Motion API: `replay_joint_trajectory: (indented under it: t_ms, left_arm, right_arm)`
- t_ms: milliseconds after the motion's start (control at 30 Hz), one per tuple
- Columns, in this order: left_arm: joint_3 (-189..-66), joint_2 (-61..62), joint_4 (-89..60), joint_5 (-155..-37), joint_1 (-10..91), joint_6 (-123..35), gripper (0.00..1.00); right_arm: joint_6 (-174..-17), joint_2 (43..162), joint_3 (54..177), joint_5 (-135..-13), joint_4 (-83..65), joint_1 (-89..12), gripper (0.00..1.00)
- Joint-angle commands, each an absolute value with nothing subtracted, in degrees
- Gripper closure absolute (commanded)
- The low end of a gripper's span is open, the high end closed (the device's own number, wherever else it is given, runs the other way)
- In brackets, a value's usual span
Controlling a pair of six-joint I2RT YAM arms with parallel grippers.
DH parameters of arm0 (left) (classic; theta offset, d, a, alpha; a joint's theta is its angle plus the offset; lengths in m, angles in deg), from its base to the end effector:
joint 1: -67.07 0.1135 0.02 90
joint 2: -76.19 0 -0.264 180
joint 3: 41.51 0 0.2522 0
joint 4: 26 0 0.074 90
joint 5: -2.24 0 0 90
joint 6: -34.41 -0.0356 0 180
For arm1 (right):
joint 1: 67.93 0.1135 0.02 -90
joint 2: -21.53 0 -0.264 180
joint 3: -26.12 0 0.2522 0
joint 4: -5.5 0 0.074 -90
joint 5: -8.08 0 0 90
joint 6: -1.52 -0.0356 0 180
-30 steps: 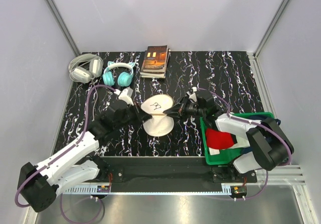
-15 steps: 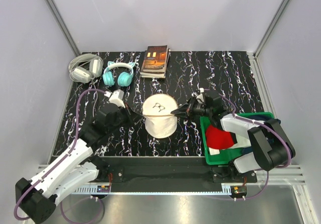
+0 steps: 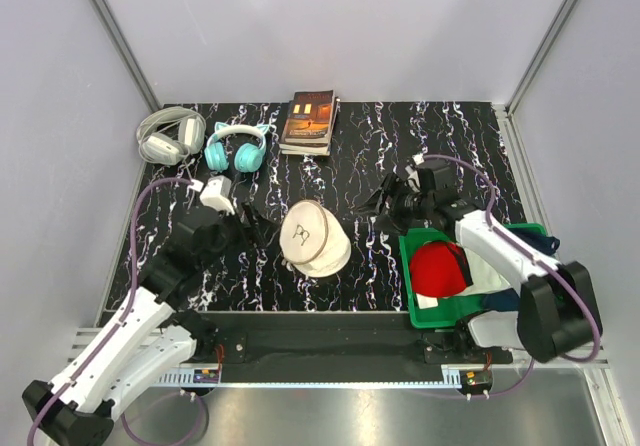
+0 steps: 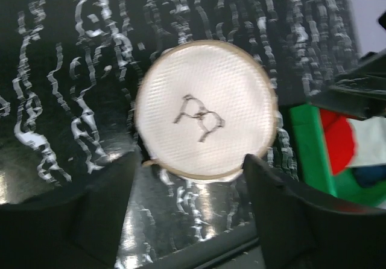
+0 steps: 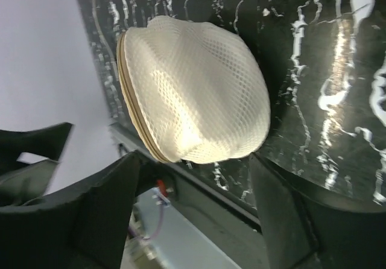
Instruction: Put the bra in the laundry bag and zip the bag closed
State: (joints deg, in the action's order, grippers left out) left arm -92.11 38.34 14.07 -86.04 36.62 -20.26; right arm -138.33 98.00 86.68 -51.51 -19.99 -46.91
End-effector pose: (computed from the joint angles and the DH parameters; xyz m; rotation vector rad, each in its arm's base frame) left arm 0.1341 -0.0776 0.2809 -0.1095 2.1149 -0.6736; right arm 0.2543 0.1170 0.2318 0.3224 2.4762 1.1977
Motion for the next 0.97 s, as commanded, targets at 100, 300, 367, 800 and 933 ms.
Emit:
replay_joint_trajectory:
  t_ms: [100,300,367,800,933]
  left_arm:
    - [-95.26,34.97,1.4,-94.28,27.64,-20.61,0.12]
    - [-87.2,39.07,-13.97,-82.77,7.42,-19.91,0.11]
    - [-79.73,42.94,-21.79,-81.61,2.75,-19.29,0.11]
    - [-48.51,83.93,-35.34,-87.03,-1.31,-5.76,0.07]
    - [-44.73,76.55,-62.92,-93.72,-1.48,0.64,0.03]
  right_arm:
    - [-127.42,92.72,93.13,-67.24,-35.33,-33.32,0.07]
    - [-128.64,85.01,84.91,-73.04,-24.03,-23.72,0.0]
    - [-129.79,78.24,80.5,-72.87,-20.15,-23.19,0.0]
    - [-147.35,24.29,42.72,-73.76,-2.11,-23.01,0.0]
    - [-151.49,29.5,40.23,-64.73,20.67,-22.93,0.0]
